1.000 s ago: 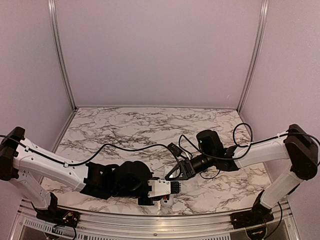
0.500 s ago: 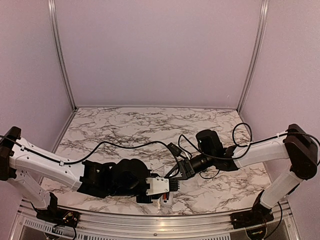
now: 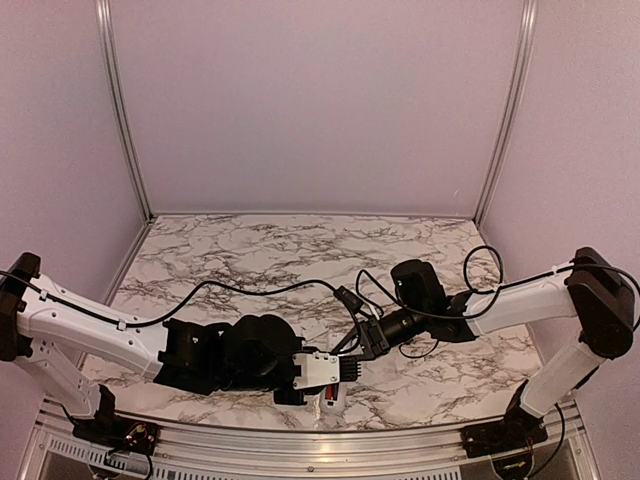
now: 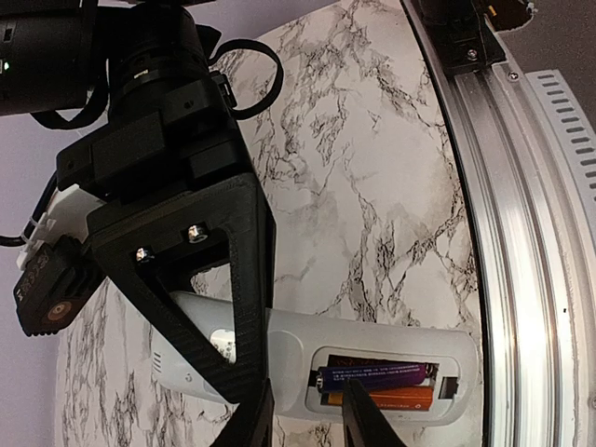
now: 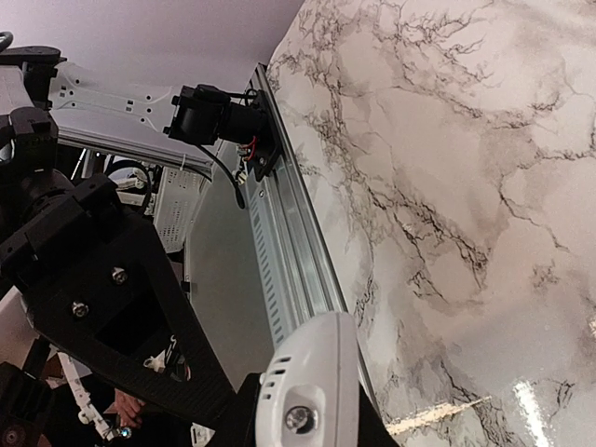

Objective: Load the batteries into the remote control
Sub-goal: Adjust the battery in the battery compartment.

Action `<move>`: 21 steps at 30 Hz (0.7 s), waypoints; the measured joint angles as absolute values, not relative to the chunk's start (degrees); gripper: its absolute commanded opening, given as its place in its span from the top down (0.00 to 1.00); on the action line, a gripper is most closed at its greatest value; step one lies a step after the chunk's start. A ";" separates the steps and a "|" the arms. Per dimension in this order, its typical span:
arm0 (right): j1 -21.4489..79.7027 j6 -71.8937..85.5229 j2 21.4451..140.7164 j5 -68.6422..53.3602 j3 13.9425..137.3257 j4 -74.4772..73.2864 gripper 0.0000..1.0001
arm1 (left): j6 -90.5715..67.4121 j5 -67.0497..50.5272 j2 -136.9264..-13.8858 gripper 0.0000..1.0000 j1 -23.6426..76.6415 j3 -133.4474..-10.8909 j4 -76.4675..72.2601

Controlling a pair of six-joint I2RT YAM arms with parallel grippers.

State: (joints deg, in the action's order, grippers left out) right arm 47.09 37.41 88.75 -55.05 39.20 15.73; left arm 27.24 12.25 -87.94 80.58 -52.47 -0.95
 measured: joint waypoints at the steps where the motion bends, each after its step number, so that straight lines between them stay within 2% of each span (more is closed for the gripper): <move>1: 47.09 37.41 88.77 -55.05 39.22 15.73 1.00 | 27.27 12.21 -87.94 0.74 80.58 -52.56 -0.97; 21: 47.09 37.32 89.06 -55.11 39.64 15.49 1.00 | 27.49 10.39 -89.71 0.82 80.58 -52.58 -0.82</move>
